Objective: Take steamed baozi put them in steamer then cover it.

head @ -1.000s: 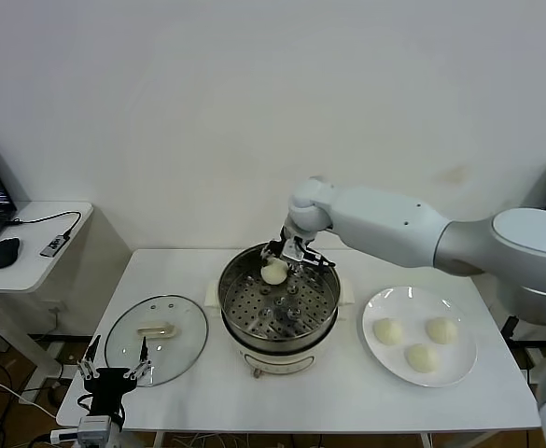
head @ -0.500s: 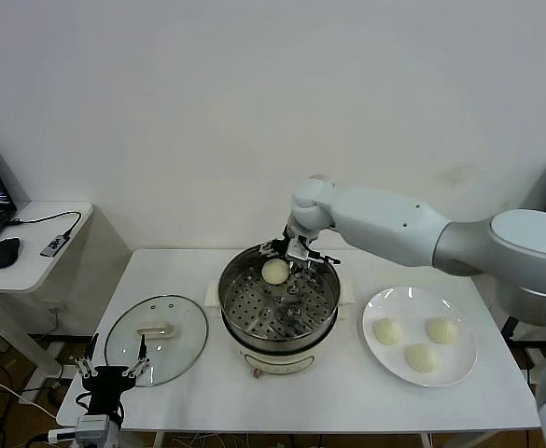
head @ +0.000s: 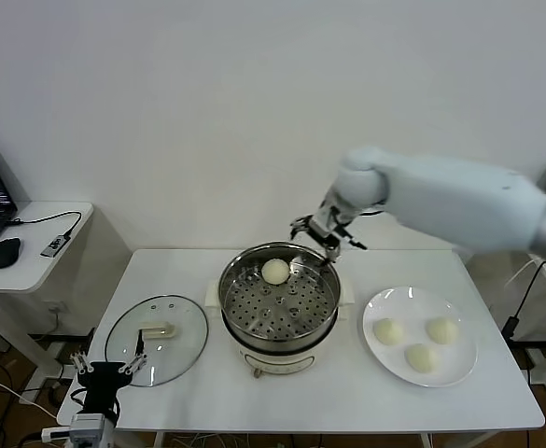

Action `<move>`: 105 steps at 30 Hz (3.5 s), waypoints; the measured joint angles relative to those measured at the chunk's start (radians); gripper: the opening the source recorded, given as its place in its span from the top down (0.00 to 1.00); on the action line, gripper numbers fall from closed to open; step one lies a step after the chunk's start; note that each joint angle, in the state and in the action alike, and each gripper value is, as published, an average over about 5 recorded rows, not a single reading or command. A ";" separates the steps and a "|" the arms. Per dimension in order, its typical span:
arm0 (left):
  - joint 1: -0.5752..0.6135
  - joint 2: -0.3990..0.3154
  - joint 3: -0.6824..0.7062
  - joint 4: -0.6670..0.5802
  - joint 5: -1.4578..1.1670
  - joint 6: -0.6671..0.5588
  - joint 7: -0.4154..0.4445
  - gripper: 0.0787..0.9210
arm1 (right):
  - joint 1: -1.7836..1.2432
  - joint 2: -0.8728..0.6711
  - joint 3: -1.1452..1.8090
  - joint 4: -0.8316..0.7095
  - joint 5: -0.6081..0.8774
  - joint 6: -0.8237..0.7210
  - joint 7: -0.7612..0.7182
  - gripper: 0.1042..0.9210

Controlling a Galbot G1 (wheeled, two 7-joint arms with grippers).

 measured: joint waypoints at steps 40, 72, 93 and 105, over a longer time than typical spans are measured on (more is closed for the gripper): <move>0.014 -0.014 0.022 -0.005 0.027 -0.003 0.000 0.12 | -0.657 -0.281 0.397 -0.043 -0.187 -0.201 0.077 0.12; 0.001 -0.019 0.014 0.005 0.028 -0.003 -0.003 0.12 | -0.756 -0.148 0.477 -0.191 -0.253 -0.185 0.085 0.40; 0.002 -0.007 0.012 -0.021 0.020 0.008 0.001 0.12 | -0.503 -0.241 0.372 -0.078 -0.132 -0.230 -0.008 0.47; -0.006 0.011 0.005 -0.049 0.003 0.017 0.004 0.12 | -0.065 -0.156 0.152 0.020 0.108 -0.322 -0.021 0.46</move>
